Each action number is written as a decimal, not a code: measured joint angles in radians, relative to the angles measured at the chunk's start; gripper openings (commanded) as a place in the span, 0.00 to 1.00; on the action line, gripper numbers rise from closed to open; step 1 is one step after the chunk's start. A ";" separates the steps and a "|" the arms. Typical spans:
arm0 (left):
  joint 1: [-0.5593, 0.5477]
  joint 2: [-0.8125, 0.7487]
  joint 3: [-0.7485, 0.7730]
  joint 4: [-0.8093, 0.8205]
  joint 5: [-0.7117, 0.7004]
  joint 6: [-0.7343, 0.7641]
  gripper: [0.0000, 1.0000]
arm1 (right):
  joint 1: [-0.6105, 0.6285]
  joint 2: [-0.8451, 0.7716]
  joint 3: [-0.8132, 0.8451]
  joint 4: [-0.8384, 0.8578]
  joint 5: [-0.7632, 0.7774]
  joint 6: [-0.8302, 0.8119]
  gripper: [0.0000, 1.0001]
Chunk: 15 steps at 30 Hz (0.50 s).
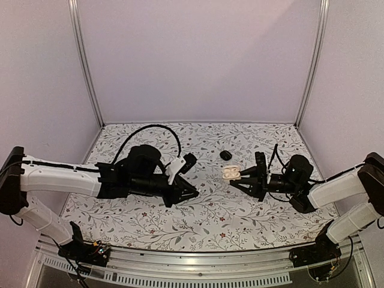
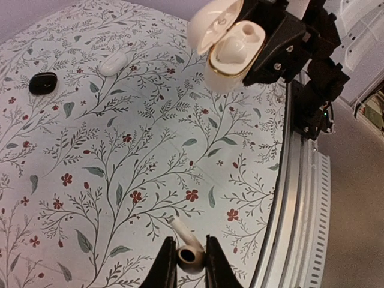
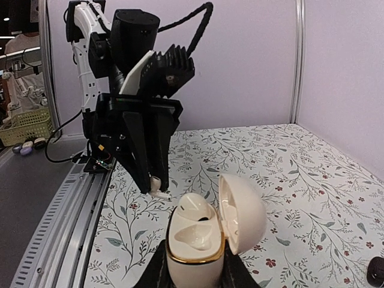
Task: Insert the wireless bluetooth earbuds into the charging case
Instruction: Insert the right earbud into the right side groove of the charging case.
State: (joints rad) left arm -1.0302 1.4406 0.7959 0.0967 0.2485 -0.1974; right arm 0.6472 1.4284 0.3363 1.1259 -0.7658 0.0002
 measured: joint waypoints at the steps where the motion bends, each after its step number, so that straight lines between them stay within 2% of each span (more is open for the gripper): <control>1: 0.001 -0.014 0.010 -0.015 0.010 -0.005 0.06 | 0.005 -0.001 0.004 -0.010 0.006 -0.013 0.00; 9: 0.003 -0.062 0.121 -0.151 0.116 -0.050 0.04 | 0.024 -0.016 0.026 -0.043 0.069 -0.107 0.00; 15: 0.003 -0.075 0.199 -0.235 0.214 -0.089 0.03 | 0.084 0.015 0.034 -0.049 0.154 -0.182 0.00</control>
State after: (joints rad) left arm -1.0271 1.3655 0.9951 -0.1379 0.4622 -0.2859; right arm 0.7307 1.4437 0.3702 1.0767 -0.6117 -0.1814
